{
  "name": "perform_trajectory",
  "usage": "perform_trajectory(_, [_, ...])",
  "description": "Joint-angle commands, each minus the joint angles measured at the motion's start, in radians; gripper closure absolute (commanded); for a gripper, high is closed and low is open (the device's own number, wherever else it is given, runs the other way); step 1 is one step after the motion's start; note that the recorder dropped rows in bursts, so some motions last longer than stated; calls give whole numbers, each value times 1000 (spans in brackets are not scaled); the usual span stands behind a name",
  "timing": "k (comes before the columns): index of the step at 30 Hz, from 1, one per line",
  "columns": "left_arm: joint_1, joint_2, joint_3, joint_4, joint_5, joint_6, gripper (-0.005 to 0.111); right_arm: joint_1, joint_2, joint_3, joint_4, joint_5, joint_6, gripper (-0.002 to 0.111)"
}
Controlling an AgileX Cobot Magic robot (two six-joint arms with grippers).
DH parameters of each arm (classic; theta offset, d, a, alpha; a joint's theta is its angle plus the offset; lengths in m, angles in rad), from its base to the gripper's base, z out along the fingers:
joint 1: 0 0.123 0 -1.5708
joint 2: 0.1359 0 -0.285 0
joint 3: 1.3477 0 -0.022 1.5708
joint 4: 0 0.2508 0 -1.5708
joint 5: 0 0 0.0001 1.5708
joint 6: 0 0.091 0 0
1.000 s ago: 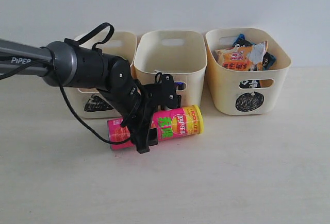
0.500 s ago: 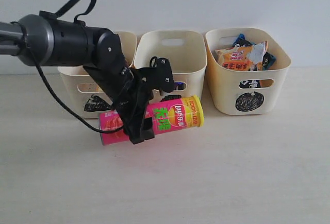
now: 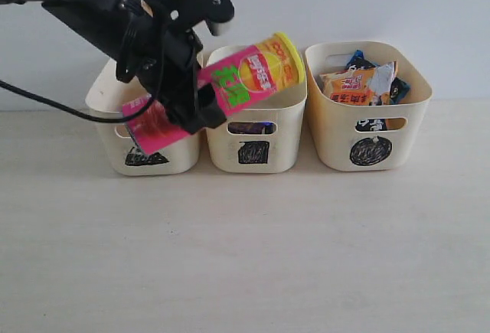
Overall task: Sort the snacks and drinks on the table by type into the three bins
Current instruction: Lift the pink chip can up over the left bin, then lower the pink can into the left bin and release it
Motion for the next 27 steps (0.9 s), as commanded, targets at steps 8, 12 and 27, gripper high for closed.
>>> perform_trajectory(8, [169,-23,3,41,-229,-388,102,-2,-5,4,-1,-12,-2,108])
perform_trajectory(12, [225,2,3,41,-322,-470,102,-2,-5,4,-1,-12,-2,108])
perform_trajectory(27, [308,191,-108,39,-510,-580,102,-2,-5,4,-1,-12,-2,108])
